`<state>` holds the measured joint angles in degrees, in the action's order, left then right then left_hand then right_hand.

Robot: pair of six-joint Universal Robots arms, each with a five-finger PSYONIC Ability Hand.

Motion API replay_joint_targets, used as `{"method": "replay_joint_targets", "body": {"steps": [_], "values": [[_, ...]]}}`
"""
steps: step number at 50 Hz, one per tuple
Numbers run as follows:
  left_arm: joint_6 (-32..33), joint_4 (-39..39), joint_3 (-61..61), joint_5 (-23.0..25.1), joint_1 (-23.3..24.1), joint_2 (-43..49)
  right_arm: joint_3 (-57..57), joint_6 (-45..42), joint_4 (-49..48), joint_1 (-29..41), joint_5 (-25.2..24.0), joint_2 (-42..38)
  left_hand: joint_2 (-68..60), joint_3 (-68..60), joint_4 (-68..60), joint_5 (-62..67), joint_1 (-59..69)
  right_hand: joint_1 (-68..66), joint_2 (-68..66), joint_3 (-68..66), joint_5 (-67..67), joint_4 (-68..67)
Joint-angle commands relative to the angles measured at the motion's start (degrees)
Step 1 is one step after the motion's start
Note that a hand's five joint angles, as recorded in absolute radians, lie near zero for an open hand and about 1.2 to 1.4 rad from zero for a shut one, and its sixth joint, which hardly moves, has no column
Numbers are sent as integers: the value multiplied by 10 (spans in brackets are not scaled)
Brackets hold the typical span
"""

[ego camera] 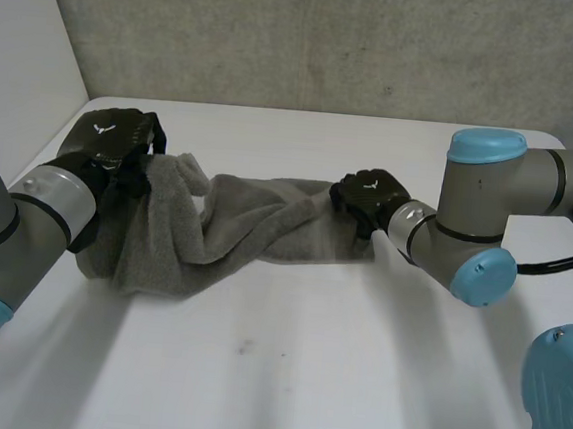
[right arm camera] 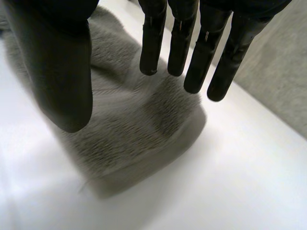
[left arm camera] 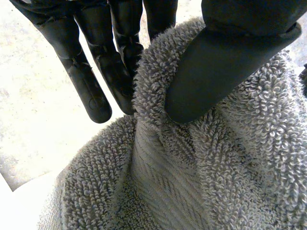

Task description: Fold the towel.

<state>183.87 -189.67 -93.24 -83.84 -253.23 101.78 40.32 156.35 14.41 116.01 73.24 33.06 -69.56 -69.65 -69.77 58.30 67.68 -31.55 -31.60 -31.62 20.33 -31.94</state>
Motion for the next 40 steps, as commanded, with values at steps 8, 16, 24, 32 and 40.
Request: {"method": "replay_joint_targets", "body": {"steps": [8,16,24,32,40], "values": [[0,0,0,1,-1,0,31,-3,3,-2,-4,-17,-104,-104,-102,117,123,1,2,2,11,5],[0,0,-1,1,-1,1,-8,0,2,-2,-5,-39,-104,-104,-102,117,123,-46,-45,-45,58,-42],[0,-1,0,1,-1,3,-57,-1,10,-2,1,-68,-104,-104,-102,117,123,-49,-49,-49,62,-45],[0,-1,0,1,-1,4,-81,-1,13,-2,3,-84,-104,-104,-102,117,123,-53,-52,-52,65,-49],[0,-2,0,1,-1,5,-104,-1,29,-2,4,-99,-104,-104,-102,117,123,-105,-104,-104,117,-101]]}}
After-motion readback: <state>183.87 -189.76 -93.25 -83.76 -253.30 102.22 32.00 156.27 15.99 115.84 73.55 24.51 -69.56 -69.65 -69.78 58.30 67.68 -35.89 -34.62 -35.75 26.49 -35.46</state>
